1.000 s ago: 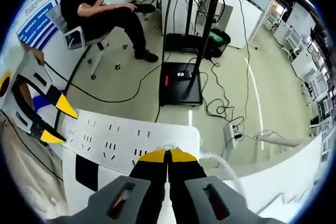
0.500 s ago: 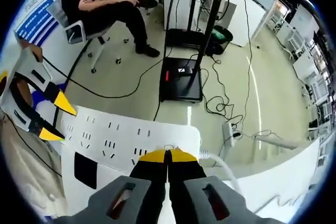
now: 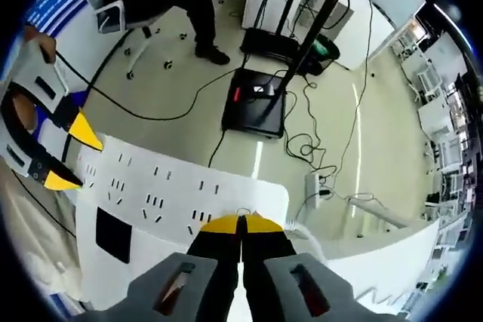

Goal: Pick up the power strip scattered on the table, fix it on the side mounting bracket of the table, and press the switch

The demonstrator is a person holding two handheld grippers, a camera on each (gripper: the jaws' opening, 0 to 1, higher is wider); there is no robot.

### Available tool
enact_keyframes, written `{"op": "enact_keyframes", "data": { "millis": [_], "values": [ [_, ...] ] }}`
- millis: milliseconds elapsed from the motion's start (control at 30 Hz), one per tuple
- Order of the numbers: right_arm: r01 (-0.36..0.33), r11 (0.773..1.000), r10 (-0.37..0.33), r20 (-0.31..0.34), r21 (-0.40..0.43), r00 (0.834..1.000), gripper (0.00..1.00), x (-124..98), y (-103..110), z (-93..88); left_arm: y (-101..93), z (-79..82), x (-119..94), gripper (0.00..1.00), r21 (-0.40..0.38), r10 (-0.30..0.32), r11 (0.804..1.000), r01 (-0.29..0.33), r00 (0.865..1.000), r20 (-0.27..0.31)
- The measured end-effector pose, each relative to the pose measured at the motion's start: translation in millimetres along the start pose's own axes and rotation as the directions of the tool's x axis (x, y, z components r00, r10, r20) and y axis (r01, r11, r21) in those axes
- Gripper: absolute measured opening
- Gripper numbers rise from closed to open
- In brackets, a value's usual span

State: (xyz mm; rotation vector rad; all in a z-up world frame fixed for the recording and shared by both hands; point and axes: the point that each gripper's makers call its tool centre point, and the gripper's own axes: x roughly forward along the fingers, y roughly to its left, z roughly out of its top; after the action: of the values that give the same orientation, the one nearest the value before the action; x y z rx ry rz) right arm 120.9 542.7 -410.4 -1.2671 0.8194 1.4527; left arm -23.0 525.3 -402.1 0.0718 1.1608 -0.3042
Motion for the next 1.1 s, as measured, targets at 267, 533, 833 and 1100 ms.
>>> {"op": "enact_keyframes", "data": {
  "millis": [267, 533, 833, 1100],
  "values": [
    [0.020, 1.000, -0.020, -0.012, -0.015, 1.000, 0.00, -5.8, 0.7, -2.1, -2.8, -0.6, 0.6, 0.32, 0.004, 0.000, 1.000, 0.000, 1.000, 0.008],
    [-0.004, 1.000, 0.004, -0.003, -0.024, 1.000, 0.00, -5.0, -7.0, -1.4, -2.4, 0.4, 1.9, 0.32, 0.011, -0.001, 1.000, 0.001, 1.000, -0.001],
    [-0.020, 1.000, 0.020, 0.022, -0.003, 1.000, 0.00, -2.5, -11.4, 2.8, -4.0, -0.3, 0.7, 0.33, 0.012, 0.000, 1.000, 0.000, 1.000, -0.004],
    [-0.018, 0.999, 0.016, 0.055, 0.029, 0.998, 0.00, -4.3, -9.5, -0.6, -4.0, -1.2, -0.2, 0.33, 0.014, 0.000, 1.000, 0.000, 1.000, -0.003]
  ]
}}
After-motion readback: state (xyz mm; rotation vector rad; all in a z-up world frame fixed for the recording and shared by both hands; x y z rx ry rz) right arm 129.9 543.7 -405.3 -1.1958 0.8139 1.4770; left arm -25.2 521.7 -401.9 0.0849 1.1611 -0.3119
